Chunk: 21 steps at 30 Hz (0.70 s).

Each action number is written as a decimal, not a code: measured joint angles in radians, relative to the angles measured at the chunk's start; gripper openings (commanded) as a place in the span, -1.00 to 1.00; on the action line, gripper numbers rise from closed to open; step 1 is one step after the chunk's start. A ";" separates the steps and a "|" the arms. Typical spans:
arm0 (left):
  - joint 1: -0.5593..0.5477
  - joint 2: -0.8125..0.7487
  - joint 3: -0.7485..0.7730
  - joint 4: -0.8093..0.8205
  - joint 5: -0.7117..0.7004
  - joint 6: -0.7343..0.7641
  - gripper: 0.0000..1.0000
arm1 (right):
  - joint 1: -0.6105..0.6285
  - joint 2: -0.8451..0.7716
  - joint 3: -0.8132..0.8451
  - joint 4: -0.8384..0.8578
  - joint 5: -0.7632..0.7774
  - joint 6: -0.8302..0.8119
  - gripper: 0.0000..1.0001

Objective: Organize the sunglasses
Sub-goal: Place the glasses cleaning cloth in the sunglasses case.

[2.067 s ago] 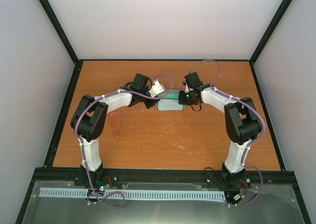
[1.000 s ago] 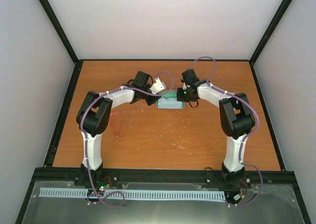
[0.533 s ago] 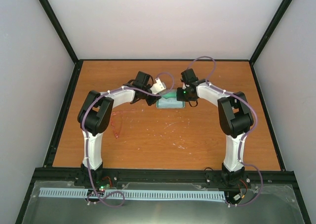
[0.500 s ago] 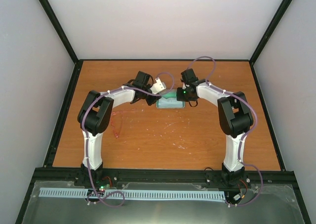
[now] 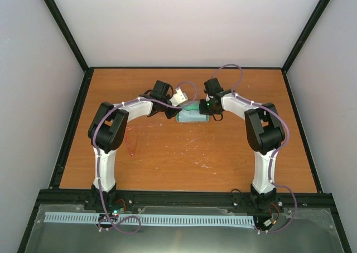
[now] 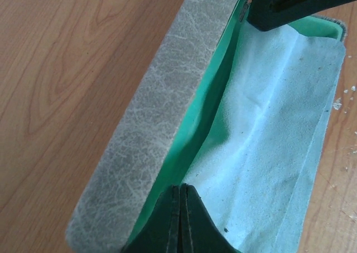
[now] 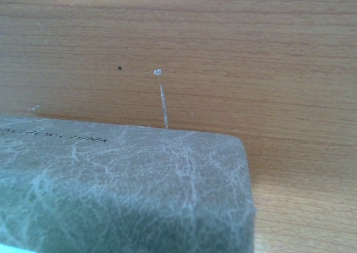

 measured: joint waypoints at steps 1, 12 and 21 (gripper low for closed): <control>0.000 0.000 0.000 0.001 -0.003 0.000 -0.99 | 0.000 0.004 0.003 0.000 0.000 0.000 -0.95; 0.001 0.001 -0.003 0.016 -0.028 0.000 -0.68 | 0.000 0.016 0.006 0.003 0.000 0.002 -0.78; 0.001 0.001 -0.028 0.034 -0.040 -0.008 -0.42 | 0.000 0.016 0.006 0.005 0.000 0.006 -0.57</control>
